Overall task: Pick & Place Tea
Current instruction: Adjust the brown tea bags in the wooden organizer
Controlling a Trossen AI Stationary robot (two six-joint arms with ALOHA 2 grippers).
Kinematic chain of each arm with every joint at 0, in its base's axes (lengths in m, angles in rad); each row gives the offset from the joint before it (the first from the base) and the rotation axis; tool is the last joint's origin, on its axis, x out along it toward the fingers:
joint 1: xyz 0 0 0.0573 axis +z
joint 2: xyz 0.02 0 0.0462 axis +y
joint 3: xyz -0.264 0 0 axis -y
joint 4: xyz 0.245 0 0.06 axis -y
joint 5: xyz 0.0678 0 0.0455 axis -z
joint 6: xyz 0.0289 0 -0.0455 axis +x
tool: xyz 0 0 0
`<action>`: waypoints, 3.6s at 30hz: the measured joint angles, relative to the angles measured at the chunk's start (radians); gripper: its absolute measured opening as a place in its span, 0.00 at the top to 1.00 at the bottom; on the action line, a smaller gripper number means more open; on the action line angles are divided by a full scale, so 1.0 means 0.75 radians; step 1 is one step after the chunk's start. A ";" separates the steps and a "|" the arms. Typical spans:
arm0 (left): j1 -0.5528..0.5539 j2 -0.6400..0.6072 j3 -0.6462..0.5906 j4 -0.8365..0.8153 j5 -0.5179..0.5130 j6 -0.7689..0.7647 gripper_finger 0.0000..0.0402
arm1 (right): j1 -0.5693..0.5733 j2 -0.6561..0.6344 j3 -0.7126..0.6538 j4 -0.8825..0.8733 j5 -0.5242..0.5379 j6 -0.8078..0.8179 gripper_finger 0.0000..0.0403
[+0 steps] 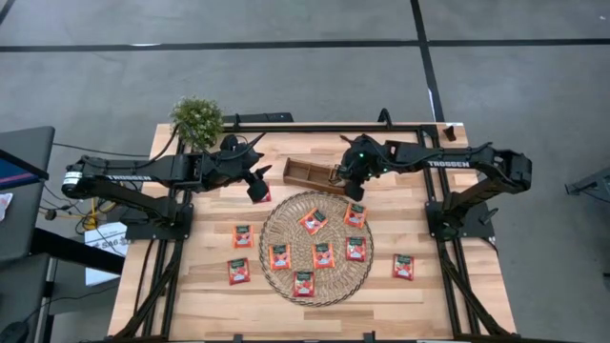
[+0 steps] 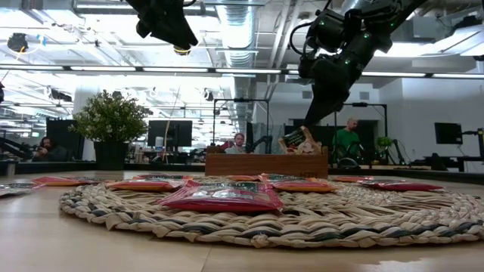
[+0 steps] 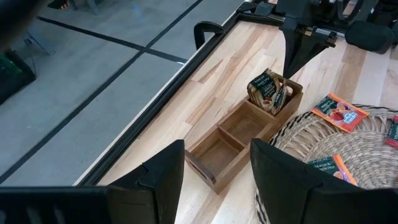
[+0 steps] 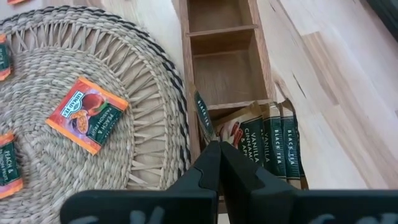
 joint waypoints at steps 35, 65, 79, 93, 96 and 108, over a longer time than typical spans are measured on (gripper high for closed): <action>0.000 0.000 0.000 -0.001 0.000 0.038 0.56 | 0.104 -0.002 -0.052 0.040 0.287 0.401 1.00; 0.000 0.000 0.000 -0.001 0.000 0.069 0.56 | 0.222 -0.003 -0.094 0.105 0.525 0.765 1.00; 0.000 0.000 0.000 -0.001 0.000 0.071 0.56 | 0.330 -0.003 -0.095 0.043 0.699 0.947 1.00; 0.000 0.000 0.000 -0.001 0.000 0.130 0.56 | 0.335 -0.003 -0.095 0.053 0.733 1.068 1.00; 0.000 0.000 0.000 -0.001 0.000 0.130 0.56 | 0.336 -0.003 -0.095 0.053 0.742 1.093 1.00; 0.000 0.000 0.000 -0.001 0.000 0.147 0.56 | 0.405 -0.003 -0.095 0.007 0.832 1.225 1.00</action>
